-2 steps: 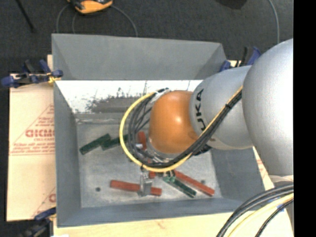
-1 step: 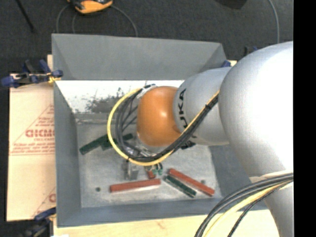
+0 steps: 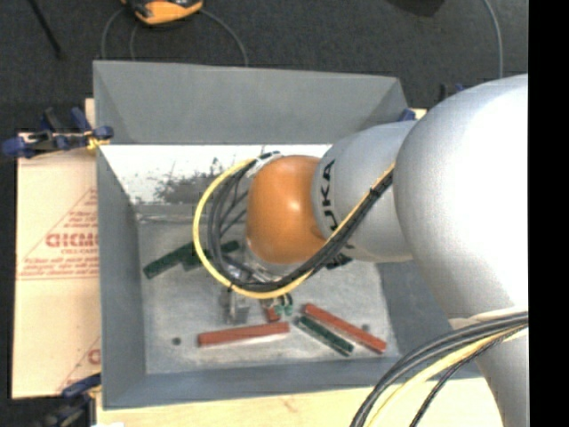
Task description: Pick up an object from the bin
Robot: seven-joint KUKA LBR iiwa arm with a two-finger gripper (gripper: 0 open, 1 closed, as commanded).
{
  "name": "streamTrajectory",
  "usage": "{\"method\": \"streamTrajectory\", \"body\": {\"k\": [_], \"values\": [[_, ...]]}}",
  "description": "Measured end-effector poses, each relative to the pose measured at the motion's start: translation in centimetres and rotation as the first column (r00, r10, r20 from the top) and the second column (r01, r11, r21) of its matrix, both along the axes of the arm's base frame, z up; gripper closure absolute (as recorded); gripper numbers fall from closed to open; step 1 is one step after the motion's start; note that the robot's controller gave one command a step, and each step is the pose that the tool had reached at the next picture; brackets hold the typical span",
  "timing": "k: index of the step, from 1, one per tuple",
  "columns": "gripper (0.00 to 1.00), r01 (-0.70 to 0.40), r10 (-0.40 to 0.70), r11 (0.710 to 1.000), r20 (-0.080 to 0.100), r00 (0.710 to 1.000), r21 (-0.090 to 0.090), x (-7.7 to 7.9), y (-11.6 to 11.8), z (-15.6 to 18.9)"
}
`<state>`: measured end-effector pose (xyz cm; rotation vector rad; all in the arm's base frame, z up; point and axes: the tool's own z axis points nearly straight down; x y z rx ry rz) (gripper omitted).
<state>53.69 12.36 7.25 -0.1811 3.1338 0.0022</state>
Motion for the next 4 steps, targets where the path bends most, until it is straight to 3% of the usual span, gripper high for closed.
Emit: {"method": "streamTrajectory", "body": {"k": [1,2,3,4], "values": [[1.0,-0.002,0.002,1.0,-0.008,1.0,-0.003,0.5,-1.3,4.4],[0.0,0.038,-0.038,0.999,0.001,0.999,0.0,5.1,-3.5,1.6],[1.0,0.039,-0.039,0.999,0.002,0.999,0.001,5.1,-3.4,1.8],[1.0,0.039,-0.039,0.999,0.002,0.999,0.001,5.1,-3.4,1.8]]}}
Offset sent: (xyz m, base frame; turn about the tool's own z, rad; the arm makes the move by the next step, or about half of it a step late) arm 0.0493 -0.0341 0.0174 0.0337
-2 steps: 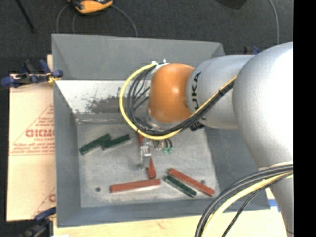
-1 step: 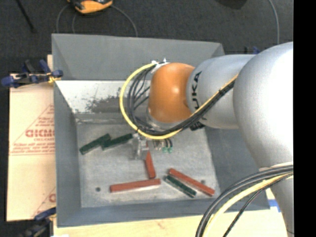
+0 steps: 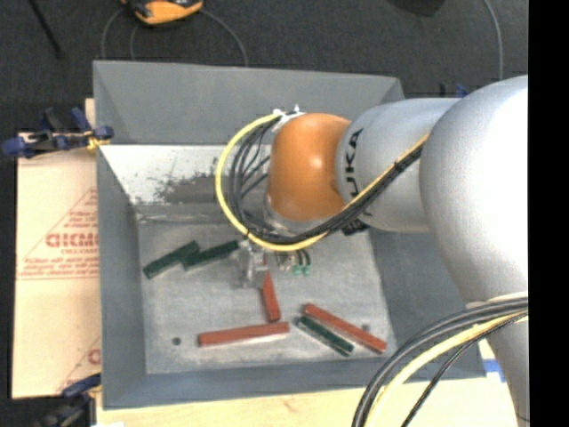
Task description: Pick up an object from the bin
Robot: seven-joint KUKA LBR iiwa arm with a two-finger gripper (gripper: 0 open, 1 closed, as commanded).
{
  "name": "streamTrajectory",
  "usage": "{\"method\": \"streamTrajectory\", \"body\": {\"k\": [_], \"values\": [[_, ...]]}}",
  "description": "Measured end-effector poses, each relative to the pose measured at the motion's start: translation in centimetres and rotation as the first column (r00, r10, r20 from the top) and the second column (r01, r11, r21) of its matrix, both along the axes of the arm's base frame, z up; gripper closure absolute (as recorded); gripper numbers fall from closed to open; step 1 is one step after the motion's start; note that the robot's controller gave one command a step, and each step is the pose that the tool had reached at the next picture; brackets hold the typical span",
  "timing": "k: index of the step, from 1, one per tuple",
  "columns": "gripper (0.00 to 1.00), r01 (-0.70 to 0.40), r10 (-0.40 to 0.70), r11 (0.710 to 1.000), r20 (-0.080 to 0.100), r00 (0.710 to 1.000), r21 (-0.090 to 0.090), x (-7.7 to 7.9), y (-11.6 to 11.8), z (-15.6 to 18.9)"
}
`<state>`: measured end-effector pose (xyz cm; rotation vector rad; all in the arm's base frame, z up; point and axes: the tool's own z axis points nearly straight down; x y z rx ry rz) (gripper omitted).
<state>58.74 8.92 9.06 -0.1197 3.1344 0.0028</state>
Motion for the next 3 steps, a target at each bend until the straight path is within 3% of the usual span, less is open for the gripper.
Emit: {"method": "streamTrajectory", "body": {"k": [1,2,3], "values": [[1.0,-0.074,0.074,0.997,-0.006,0.997,-0.002,2.0,-0.6,1.2],[0.0,-0.109,0.109,0.994,-0.01,0.994,-0.002,-9.5,-11.6,-1.0],[1.0,-0.112,0.112,0.994,-0.003,0.994,-0.002,-9.1,-11.4,-1.0]]}}
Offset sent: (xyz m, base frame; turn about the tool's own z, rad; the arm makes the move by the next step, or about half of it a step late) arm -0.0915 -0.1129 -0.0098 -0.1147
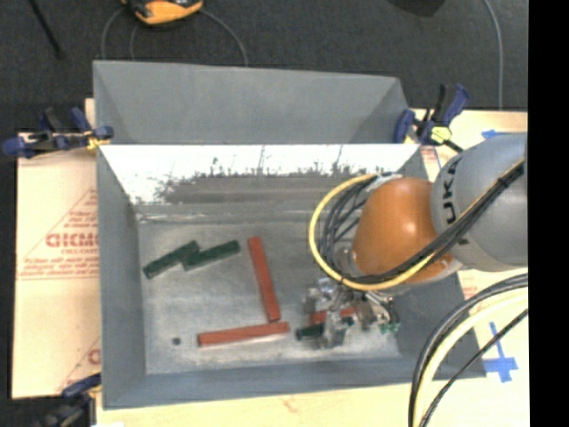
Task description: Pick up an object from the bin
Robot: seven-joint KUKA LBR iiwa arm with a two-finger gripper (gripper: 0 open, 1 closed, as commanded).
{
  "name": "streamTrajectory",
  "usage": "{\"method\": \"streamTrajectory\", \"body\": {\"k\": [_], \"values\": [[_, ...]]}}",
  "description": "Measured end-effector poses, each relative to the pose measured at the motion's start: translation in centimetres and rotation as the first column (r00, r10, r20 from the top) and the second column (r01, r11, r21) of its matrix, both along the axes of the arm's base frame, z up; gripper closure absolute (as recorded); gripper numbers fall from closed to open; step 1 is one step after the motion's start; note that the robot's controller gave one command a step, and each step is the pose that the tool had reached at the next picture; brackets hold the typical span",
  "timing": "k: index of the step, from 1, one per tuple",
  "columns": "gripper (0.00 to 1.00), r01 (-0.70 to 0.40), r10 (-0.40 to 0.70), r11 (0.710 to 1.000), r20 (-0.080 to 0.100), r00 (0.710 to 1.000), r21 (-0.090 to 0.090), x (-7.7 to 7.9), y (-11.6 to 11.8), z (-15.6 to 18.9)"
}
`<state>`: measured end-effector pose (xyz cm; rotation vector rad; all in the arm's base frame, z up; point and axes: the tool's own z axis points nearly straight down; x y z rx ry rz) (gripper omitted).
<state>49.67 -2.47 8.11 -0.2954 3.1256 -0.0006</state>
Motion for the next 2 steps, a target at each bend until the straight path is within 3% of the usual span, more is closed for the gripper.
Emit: {"method": "streamTrajectory", "body": {"k": [1,2], "values": [[1.0,0.0,0.0,1.0,0.0,1.0,0.0,0.0,0.0,0.0],[1.0,-0.002,0.002,1.0,-0.01,1.0,0.0,-0.4,-0.1,3.8]]}}
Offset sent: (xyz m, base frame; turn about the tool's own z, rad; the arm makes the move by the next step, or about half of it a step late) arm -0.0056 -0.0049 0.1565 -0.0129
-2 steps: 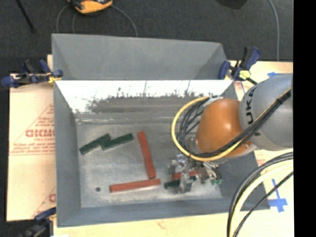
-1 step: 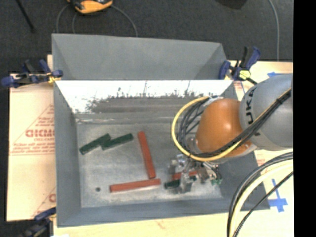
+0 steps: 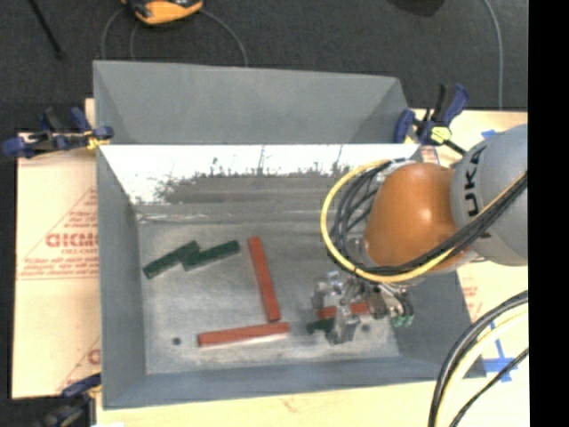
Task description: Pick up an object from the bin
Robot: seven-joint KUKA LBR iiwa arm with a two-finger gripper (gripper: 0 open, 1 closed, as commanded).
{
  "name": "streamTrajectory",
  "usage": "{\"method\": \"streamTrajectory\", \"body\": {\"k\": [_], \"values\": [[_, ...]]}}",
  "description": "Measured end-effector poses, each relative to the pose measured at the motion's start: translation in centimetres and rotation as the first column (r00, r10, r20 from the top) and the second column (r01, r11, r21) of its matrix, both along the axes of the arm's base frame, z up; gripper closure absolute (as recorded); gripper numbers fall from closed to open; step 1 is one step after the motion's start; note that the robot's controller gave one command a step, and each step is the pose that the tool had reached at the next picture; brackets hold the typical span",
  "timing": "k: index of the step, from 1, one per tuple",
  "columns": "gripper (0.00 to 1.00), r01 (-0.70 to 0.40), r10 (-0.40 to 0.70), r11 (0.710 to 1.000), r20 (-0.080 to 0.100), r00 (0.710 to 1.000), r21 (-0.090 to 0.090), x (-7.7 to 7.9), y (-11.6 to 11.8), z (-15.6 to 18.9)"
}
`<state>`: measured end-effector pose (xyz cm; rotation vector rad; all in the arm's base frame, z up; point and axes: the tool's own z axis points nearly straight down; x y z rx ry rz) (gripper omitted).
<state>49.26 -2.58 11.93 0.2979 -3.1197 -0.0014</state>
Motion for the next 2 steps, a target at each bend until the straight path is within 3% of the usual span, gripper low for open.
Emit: {"method": "streamTrajectory", "body": {"k": [1,2], "values": [[1.0,0.027,-0.027,1.0,0.008,1.0,0.005,3.4,-4.7,6.3],[1.0,0.069,-0.069,0.998,0.007,0.998,-0.004,3.4,-3.7,11.6]]}}
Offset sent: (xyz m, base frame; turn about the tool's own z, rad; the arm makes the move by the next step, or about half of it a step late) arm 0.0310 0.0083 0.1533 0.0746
